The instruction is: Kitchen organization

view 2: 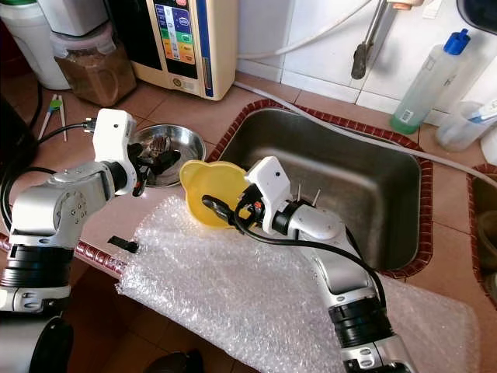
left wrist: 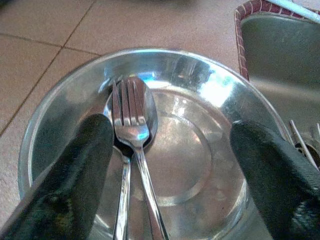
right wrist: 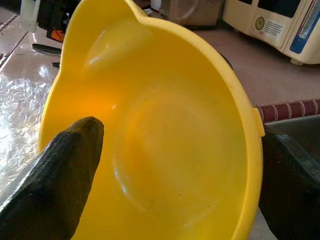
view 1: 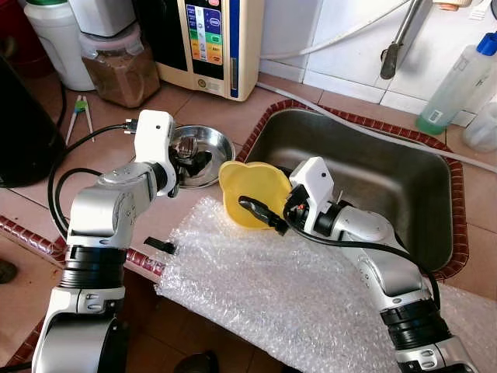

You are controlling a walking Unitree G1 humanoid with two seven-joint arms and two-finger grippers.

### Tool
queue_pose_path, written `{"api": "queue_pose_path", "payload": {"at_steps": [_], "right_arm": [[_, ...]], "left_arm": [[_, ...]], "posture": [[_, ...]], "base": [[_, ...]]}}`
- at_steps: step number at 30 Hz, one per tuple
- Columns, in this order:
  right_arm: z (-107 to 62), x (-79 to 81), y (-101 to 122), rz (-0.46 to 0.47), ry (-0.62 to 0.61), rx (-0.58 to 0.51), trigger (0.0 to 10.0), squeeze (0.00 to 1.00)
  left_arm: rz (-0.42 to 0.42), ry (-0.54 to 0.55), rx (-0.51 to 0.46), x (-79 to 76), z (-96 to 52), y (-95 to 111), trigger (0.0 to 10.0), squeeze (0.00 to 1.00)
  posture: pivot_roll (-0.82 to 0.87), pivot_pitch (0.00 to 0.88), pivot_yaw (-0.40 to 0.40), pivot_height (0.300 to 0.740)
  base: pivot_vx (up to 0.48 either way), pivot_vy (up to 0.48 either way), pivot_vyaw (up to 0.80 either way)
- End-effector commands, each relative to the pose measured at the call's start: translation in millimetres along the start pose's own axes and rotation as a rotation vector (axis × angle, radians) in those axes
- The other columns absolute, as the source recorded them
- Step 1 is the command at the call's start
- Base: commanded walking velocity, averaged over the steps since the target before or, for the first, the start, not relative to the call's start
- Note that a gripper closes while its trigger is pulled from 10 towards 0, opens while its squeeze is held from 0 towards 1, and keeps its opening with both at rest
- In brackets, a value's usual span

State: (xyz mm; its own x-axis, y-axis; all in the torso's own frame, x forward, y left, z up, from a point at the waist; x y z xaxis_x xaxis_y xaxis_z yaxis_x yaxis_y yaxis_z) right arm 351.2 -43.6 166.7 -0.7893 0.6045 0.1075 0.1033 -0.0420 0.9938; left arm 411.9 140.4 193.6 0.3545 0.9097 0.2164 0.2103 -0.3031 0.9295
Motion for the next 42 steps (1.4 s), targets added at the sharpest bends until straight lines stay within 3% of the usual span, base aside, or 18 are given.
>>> {"api": "queue_pose_path", "payload": {"at_steps": [1, 3, 4, 5, 14, 16, 17, 18, 19, 20, 31, 35, 36, 42], "right_arm": [[4.3, 7.2, -3, -0.012, 0.032, 0.018, 10.0, 0.0], [5.1, 8.0, -3, -0.014, 0.034, 0.018, 10.0, 0.0], [5.2, 8.0, -3, -0.016, 0.035, 0.018, 10.0, 0.0], [5.2, 7.8, -3, -0.017, 0.035, 0.019, 10.0, 0.0], [4.4, 6.8, -5, -0.03, 0.032, 0.028, 10.0, 0.0], [4.6, 6.7, -5, -0.031, 0.032, 0.027, 10.0, 0.0], [4.6, 6.6, -5, -0.032, 0.031, 0.027, 10.0, 0.0], [4.6, 6.6, -5, -0.032, 0.031, 0.027, 10.0, 0.0], [4.7, 6.2, -5, -0.034, 0.03, 0.027, 10.0, 0.0], [4.6, 5.8, -5, -0.036, 0.029, 0.028, 10.0, 0.0], [1.9, -2.1, -1, -0.046, 0.005, 0.026, 10.0, 0.0], [1.9, -2.8, -1, -0.047, 0.002, 0.025, 10.0, 0.0], [1.9, -3.3, -1, -0.046, 0.0, 0.024, 10.0, 0.0], [2.0, -4.4, -1, -0.048, -0.002, 0.023, 10.0, 0.0]], "left_arm": [[0.027, -0.006, 0.02, 0.4, -0.6, 0, 10.0, 1.0], [0.039, -0.002, 0.043, 1.6, 0.3, -6, 10.0, 1.0], [0.033, 0.0, 0.046, 2.1, 0.8, -7, 10.0, 0.59], [0.031, -0.003, 0.05, 1.8, 1.2, -8, 10.0, 0.0], [0.029, -0.034, 0.114, -1.7, 4.6, -27, 10.0, 0.0], [0.028, -0.038, 0.12, -2.3, 4.8, -29, 7.6, 0.0], [0.028, -0.041, 0.121, -2.7, 5.0, -30, 3.3, 0.0], [0.028, -0.041, 0.121, -2.7, 5.0, -30, 3.3, 0.0], [-0.011, -0.024, 0.109, -0.1, 5.9, -29, 1.2, 0.0], [-0.018, -0.017, 0.107, 1.8, 6.4, -29, 0.0, 0.0], [-0.02, 0.005, 0.109, 8.1, 6.4, -32, 0.0, 0.0], [0.01, 0.056, 0.091, 18.9, 5.2, -25, 0.0, 0.0], [0.034, 0.099, 0.091, 29.9, 2.8, -23, 0.0, 0.0], [0.067, 0.14, 0.104, 44.8, -1.5, -26, 0.0, 0.0]], "posture": [[0.08, 0.148, -0.002, 0.74], [0.08, 0.148, -0.002, 0.74], [0.08, 0.146, -0.003, 0.74], [0.08, 0.147, -0.003, 0.74], [0.08, 0.147, -0.004, 0.74], [0.07, 0.146, -0.004, 0.74], [0.07, 0.146, -0.004, 0.74], [0.07, 0.146, -0.004, 0.74], [0.07, 0.147, -0.005, 0.74], [0.07, 0.148, -0.006, 0.74], [0.07, 0.149, -0.009, 0.74], [0.07, 0.148, -0.011, 0.74], [0.07, 0.148, -0.011, 0.74], [0.07, 0.147, -0.014, 0.74]], "base": [[0.0, 0.0, 0.0], [0.0, 0.0, 0.0], [0.0, 0.0, 0.0], [0.0, 0.0, 0.0], [0.0, 0.0, 0.0], [0.0, 0.0, 0.0], [0.0, 0.0, 0.0], [0.0, 0.0, 0.0], [0.0, 0.0, 0.0], [0.0, 0.0, 0.0], [0.0, 0.0, 0.0], [0.0, 0.0, 0.0], [0.0, 0.0, 0.0], [0.0, 0.0, 0.0]]}}
Point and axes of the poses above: a point about 5 cm out from each wrist's last joint towards the gripper, its own z axis pointing out of the wrist towards the gripper, its own y axis along the axis of the wrist's last joint, x = y × z, the point moved 6 cm from there along z, pointing out of the wrist towards the gripper, and after that the axes turned 15 degrees about z, right-handed, at the moved point
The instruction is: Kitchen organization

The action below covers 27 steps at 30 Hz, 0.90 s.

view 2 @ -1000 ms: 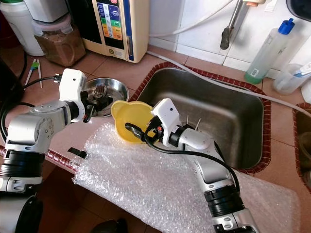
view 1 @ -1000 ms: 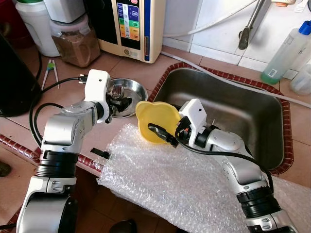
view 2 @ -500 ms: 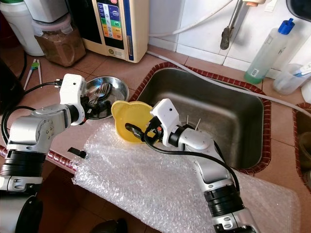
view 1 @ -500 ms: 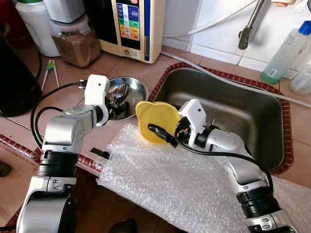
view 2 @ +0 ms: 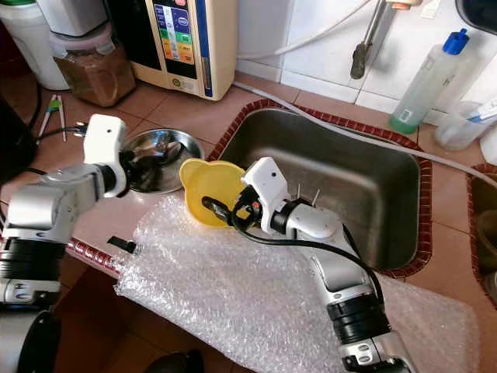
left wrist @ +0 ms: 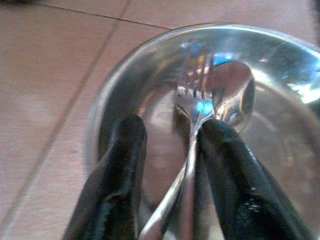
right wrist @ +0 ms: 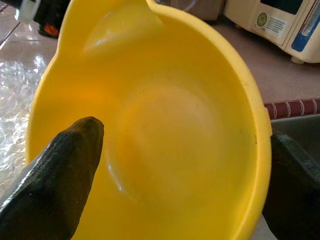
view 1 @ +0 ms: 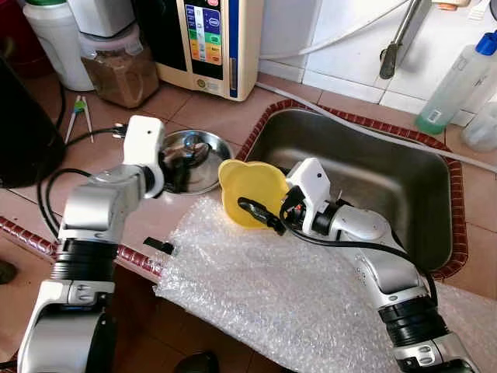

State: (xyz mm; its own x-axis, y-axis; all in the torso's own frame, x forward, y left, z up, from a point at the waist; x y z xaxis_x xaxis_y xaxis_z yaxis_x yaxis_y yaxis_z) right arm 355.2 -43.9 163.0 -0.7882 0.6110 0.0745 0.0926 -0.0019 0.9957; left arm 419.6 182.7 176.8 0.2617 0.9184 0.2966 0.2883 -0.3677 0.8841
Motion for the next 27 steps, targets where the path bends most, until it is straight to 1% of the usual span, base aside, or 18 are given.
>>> {"api": "queue_pose_path", "payload": {"at_steps": [1, 8, 13, 15, 18, 23, 26, 27], "right_arm": [[-0.2, -0.9, 2, -0.015, 0.005, -0.002, 10.0, 0.0], [0.9, -1.7, 3, -0.018, 0.005, -0.002, 10.0, 0.0], [1.2, -1.7, 3, -0.02, 0.005, -0.002, 10.0, 0.0], [1.2, -2.0, 3, -0.022, 0.005, 0.0, 10.0, 0.0], [1.1, -2.7, 3, -0.025, 0.003, 0.001, 10.0, 0.0], [1.0, -3.4, 3, -0.029, 0.0, 0.004, 10.0, 0.0], [1.0, -3.5, 3, -0.031, 0.001, 0.004, 10.0, 0.0], [1.3, -3.5, 3, -0.032, 0.0, 0.004, 10.0, 0.0]], "left_arm": [[0.019, 0.035, 0.006, 10.4, -1.3, -1, 0.0, 0.0], [0.036, 0.064, 0.015, 20.1, -2.8, -4, 0.0, 0.0], [0.048, 0.066, -0.005, 18.6, -2.6, 1, 0.0, 0.0], [0.03, 0.058, -0.044, 12.8, -1.4, 10, 0.0, 0.0], [0.009, 0.038, -0.065, 4.7, 0.3, 15, 0.0, 0.0], [-0.069, -0.006, -0.102, -8.9, 2.7, 23, 0.0, 0.0], [-0.06, 0.016, -0.129, -8.1, 2.6, 28, 0.0, 0.0], [-0.072, 0.034, -0.161, -7.4, 2.1, 34, 0.0, 0.0]], "posture": [[0.07, 0.147, -0.015, 0.74], [0.07, 0.147, -0.019, 0.74], [0.07, 0.146, -0.019, 0.74], [0.06, 0.145, -0.019, 0.74], [0.06, 0.144, -0.019, 0.74], [0.06, 0.143, -0.022, 0.74], [0.06, 0.142, -0.023, 0.74], [0.06, 0.141, -0.023, 0.74]], "base": [[0.0, 0.0, 0.0], [0.0, 0.0, 0.0], [0.0, 0.0, 0.0], [0.0, 0.0, 0.0], [0.0, 0.0, 0.0], [0.0, 0.0, 0.0], [0.0, 0.0, 0.0], [0.0, 0.0, 0.0]]}}
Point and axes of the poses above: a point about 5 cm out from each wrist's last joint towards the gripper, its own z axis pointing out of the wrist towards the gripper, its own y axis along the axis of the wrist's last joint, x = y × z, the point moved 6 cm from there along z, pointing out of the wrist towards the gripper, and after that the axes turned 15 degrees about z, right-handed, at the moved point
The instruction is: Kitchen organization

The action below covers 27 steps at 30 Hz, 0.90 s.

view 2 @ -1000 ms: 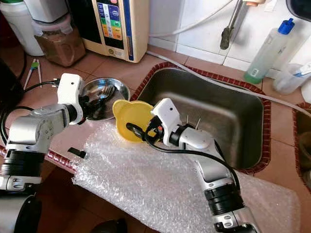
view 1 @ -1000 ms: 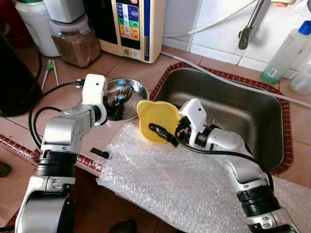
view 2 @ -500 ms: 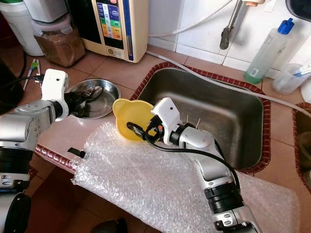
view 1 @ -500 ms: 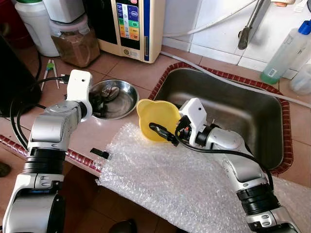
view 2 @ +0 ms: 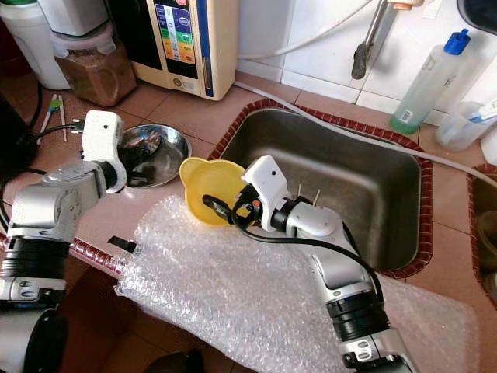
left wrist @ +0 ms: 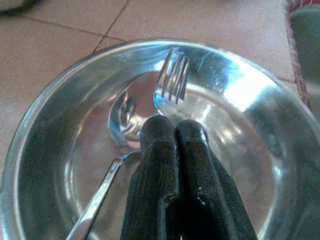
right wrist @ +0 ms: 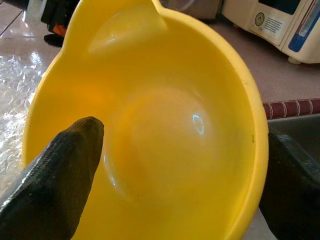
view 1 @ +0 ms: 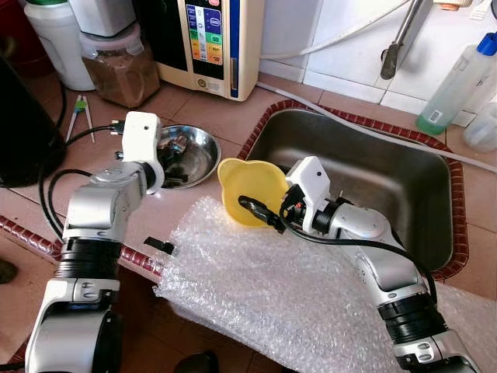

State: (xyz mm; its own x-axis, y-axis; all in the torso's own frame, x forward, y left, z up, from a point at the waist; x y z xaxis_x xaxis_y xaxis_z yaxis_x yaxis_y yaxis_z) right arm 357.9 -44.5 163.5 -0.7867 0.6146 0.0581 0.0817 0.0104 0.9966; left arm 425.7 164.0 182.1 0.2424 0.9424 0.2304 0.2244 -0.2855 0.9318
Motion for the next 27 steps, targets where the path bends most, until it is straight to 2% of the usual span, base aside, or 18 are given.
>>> {"api": "queue_pose_path", "payload": {"at_steps": [1, 4, 5, 7, 12, 16, 17, 18, 19, 21, 23, 24, 27], "right_arm": [[0.2, -1.1, 2, -0.016, 0.005, 0.001, 10.0, 0.0], [0.6, -0.9, 1, -0.019, 0.004, 0.002, 10.0, 0.0], [0.6, -0.9, 1, -0.019, 0.004, 0.002, 10.0, 0.0], [0.8, -1.0, 1, -0.021, 0.004, 0.003, 10.0, 0.0], [1.1, -1.5, 0, -0.025, 0.002, 0.004, 10.0, 0.0], [1.5, -1.7, 0, -0.027, 0.002, 0.004, 10.0, 0.0], [1.8, -1.4, 0, -0.028, 0.003, 0.005, 10.0, 0.0], [2.0, -1.3, 0, -0.029, 0.004, 0.005, 10.0, 0.0], [2.2, -0.8, -1, -0.029, 0.006, 0.007, 10.0, 0.0], [2.7, 0.0, -1, -0.03, 0.008, 0.008, 10.0, 0.0], [3.5, 1.0, -2, -0.031, 0.011, 0.009, 10.0, 0.0], [4.4, 1.8, -2, -0.033, 0.014, 0.01, 10.0, 0.0], [5.0, 2.0, -2, -0.035, 0.015, 0.01, 10.0, 0.0]], "left_arm": [[0.002, 0.031, -0.074, 5.0, -2.5, 22, 0.0, 0.0], [0.008, 0.085, -0.155, 9.4, -4.2, 36, 0.0, 0.0], [0.008, 0.085, -0.155, 9.4, -4.2, 36, 0.0, 0.0], [-0.023, 0.108, -0.201, 11.1, -5.4, 44, 0.0, 0.0], [-0.01, 0.115, -0.245, 7.8, -6.3, 50, 0.0, 0.0], [0.023, 0.12, -0.24, 7.6, -6.6, 49, 0.0, 0.0], [0.047, 0.119, -0.22, 7.6, -6.9, 47, 1.7, 0.0], [0.056, 0.117, -0.207, 7.5, -7.0, 45, 1.7, 0.0], [0.079, 0.099, -0.19, 4.7, -8.6, 44, 10.0, 1.0], [0.095, 0.096, -0.162, 3.2, -9.2, 42, 10.0, 1.0], [0.066, 0.069, -0.13, -2.5, -9.3, 39, 10.0, 1.0], [0.021, 0.033, -0.093, -10.8, -9.0, 34, 10.0, 1.0], [0.008, 0.015, -0.062, -16.4, -9.4, 29, 10.0, 1.0]], "posture": [[0.06, 0.141, -0.023, 0.74], [0.06, 0.139, -0.021, 0.74], [0.06, 0.139, -0.021, 0.74], [0.06, 0.136, -0.021, 0.74], [0.06, 0.133, -0.022, 0.74], [0.06, 0.132, -0.022, 0.74], [0.06, 0.131, -0.022, 0.74], [0.06, 0.131, -0.022, 0.74], [0.07, 0.131, -0.022, 0.74], [0.07, 0.131, -0.023, 0.74], [0.07, 0.131, -0.022, 0.74], [0.07, 0.131, -0.022, 0.74], [0.07, 0.131, -0.02, 0.74]], "base": [[0.0, 0.0, 0.0], [0.0, 0.0, 0.0], [0.0, 0.0, 0.0], [0.0, 0.0, 0.0], [0.0, 0.0, 0.0], [0.0, 0.0, 0.0], [0.0, 0.0, 0.0], [0.0, 0.0, 0.0], [0.0, 0.0, 0.0], [0.0, 0.0, 0.0], [0.0, 0.0, 0.0], [0.0, 0.0, 0.0], [0.0, 0.0, 0.0]]}}
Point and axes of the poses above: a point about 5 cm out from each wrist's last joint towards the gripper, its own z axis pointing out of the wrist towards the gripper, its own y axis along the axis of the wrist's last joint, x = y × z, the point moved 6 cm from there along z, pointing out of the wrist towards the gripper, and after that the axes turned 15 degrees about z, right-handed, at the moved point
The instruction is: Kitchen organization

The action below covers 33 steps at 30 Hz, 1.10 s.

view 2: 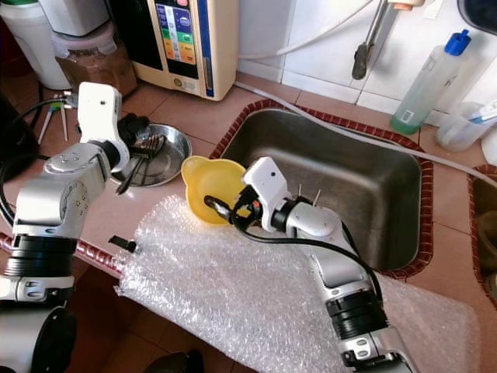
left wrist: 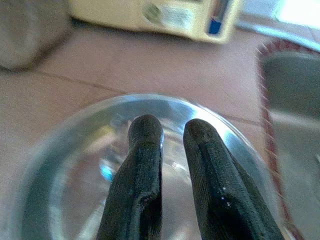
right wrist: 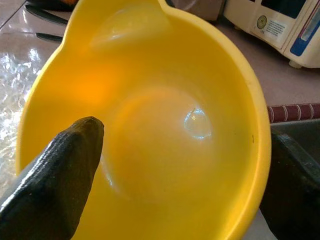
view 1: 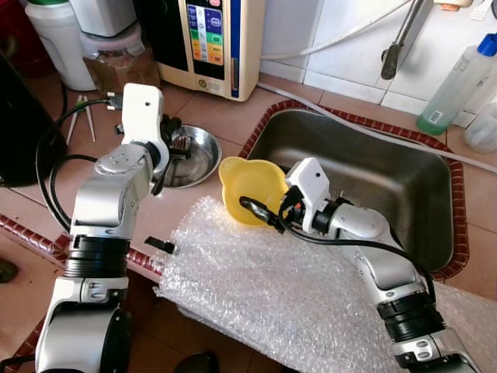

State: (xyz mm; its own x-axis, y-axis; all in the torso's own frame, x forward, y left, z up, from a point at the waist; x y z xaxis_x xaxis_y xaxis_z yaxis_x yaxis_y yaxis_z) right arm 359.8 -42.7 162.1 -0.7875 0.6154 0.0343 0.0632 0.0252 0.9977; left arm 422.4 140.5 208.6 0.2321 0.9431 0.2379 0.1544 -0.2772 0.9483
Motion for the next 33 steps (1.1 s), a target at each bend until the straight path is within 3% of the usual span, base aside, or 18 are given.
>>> {"api": "queue_pose_path", "payload": {"at_steps": [1, 8, 22, 33], "right_arm": [[2.3, 2.4, -1, -0.012, 0.017, 0.009, 10.0, 0.0], [0.7, 2.6, -4, -0.012, 0.016, 0.014, 10.0, 0.0], [2.2, 4.1, -4, -0.013, 0.019, 0.014, 10.0, 0.0], [2.8, 4.9, -4, -0.012, 0.02, 0.012, 10.0, 0.0]], "left_arm": [[0.005, 0.005, 0.014, 0.0, -3.5, -2, 10.0, 1.0], [-0.079, 0.044, 0.092, -2.6, -9.0, -13, 10.0, 1.0], [-0.065, 0.087, 0.151, 2.4, -14.7, -24, 10.0, 1.0], [-0.082, 0.04, 0.209, -6.8, -12.9, -40, 10.0, 1.0]], "posture": [[0.07, 0.131, -0.019, 0.74], [0.07, 0.134, -0.017, 0.74], [0.08, 0.133, -0.008, 0.74], [0.08, 0.132, -0.004, 0.74]], "base": [[0.0, 0.0, 0.0], [0.0, 0.0, 0.0], [0.0, 0.0, 0.0], [0.0, 0.0, 0.0]]}}
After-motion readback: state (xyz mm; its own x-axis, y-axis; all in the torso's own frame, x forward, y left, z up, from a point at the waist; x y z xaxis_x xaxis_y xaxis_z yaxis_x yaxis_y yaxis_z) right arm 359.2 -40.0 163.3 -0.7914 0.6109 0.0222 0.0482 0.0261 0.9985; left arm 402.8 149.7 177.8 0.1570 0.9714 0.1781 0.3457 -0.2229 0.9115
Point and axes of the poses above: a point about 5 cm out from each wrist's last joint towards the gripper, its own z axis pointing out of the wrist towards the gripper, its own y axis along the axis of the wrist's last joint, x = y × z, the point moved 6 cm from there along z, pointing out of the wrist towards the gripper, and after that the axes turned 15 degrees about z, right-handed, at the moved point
